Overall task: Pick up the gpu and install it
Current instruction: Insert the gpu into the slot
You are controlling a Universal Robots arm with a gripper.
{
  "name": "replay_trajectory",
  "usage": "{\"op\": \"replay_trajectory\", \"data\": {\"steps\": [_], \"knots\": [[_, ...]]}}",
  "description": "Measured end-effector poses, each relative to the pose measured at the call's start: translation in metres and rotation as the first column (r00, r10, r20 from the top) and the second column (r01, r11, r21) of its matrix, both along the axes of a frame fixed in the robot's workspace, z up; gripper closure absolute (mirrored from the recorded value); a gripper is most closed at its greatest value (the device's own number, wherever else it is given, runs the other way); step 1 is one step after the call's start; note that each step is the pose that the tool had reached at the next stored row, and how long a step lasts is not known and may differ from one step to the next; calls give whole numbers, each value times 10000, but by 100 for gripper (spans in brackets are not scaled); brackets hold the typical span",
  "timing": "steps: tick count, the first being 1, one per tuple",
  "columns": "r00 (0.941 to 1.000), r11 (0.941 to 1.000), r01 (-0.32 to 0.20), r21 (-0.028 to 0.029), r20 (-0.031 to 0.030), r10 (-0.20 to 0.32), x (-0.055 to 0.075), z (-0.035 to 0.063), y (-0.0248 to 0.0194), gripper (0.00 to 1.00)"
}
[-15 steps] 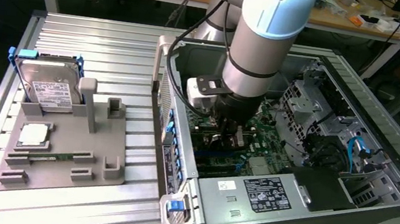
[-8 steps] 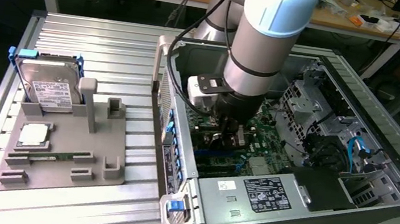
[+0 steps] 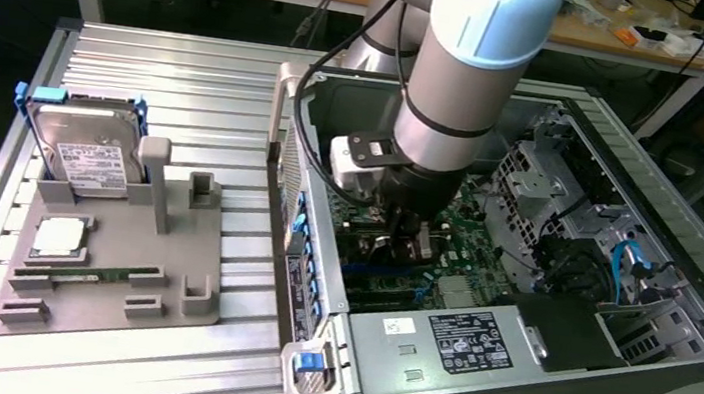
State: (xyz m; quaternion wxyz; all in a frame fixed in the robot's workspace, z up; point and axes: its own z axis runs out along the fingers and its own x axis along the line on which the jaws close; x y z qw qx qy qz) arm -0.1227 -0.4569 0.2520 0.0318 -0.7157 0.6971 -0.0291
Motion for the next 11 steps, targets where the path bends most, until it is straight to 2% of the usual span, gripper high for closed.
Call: {"op": "replay_trajectory", "data": {"steps": [8,11], "knots": [[10000,10000,-1,-17,-10,1,-1,-67,-3,73],[10000,10000,-1,-3,-2,1,0,-83,-1,73]]}}
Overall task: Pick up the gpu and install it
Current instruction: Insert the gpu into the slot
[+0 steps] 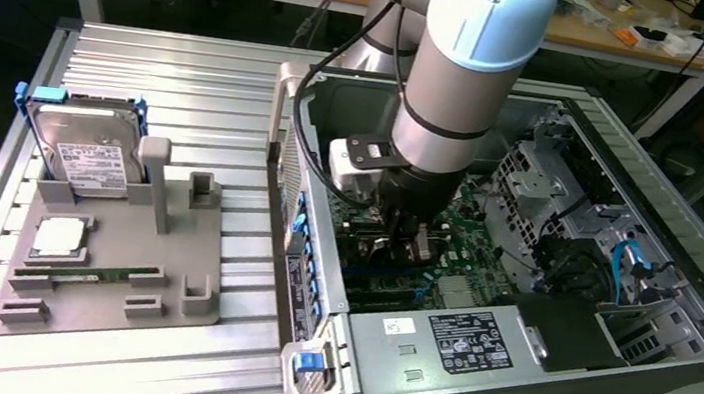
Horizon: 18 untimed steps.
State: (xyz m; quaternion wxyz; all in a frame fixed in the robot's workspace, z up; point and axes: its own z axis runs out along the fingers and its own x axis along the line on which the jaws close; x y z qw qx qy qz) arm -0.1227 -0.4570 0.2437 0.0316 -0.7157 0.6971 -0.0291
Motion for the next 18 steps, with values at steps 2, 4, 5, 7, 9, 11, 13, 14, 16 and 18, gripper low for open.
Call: {"op": "replay_trajectory", "data": {"steps": [2,4,5,7,9,11,13,14,16,18], "knots": [[10000,10000,1,-3,-2,-1,1,17,1,73],[10000,10000,0,30,16,0,2,59,4,73],[10000,10000,0,18,11,0,1,87,3,73],[10000,10000,0,4,3,0,0,110,1,73],[10000,10000,0,4,3,0,0,110,1,73],[10000,10000,0,2,2,0,0,111,1,73],[10000,10000,0,2,1,0,0,111,1,73],[10000,10000,0,1,1,0,0,111,2,73],[10000,10000,0,-2,-1,0,0,110,11,73],[10000,10000,0,-1,0,0,0,109,13,73]]}}
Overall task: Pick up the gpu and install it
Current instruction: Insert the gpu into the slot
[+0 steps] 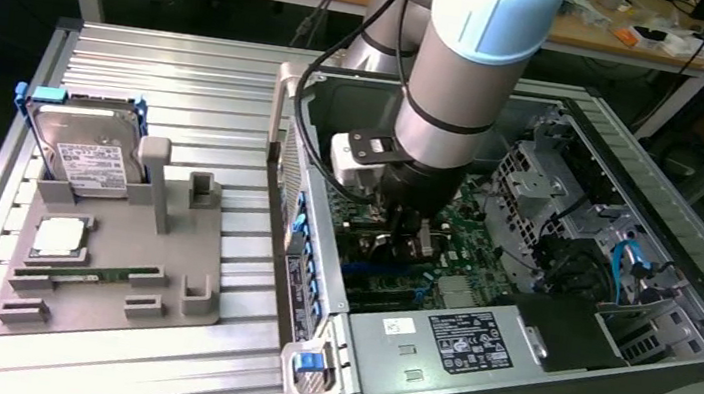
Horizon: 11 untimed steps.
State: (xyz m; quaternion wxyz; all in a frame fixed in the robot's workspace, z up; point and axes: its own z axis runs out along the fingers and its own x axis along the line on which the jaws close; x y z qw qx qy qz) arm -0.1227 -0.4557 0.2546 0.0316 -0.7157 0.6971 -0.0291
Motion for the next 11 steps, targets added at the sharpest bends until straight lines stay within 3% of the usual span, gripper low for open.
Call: {"op": "replay_trajectory", "data": {"steps": [11], "knots": [[10000,10000,1,-4,-3,-1,-1,-69,0,73]]}}
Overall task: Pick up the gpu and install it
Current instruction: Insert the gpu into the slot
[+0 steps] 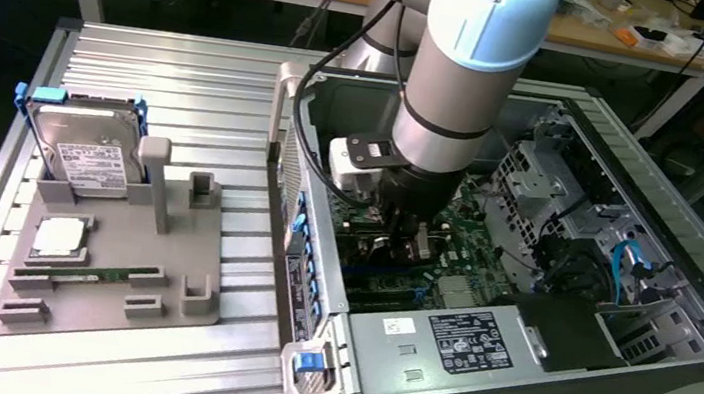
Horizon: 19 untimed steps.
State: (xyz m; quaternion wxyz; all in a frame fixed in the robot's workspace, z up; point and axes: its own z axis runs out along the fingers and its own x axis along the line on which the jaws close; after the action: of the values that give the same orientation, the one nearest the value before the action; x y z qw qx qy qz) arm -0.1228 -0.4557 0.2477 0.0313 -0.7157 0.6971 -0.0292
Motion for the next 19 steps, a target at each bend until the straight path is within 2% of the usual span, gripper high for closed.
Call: {"op": "replay_trajectory", "data": {"steps": [11,13,17,19], "knots": [[10000,10000,-1,6,3,1,1,-25,1,73],[10000,10000,0,26,16,0,2,6,3,73],[10000,10000,-1,7,5,1,-3,27,1,73],[10000,10000,-1,6,4,1,-4,77,1,73]]}}
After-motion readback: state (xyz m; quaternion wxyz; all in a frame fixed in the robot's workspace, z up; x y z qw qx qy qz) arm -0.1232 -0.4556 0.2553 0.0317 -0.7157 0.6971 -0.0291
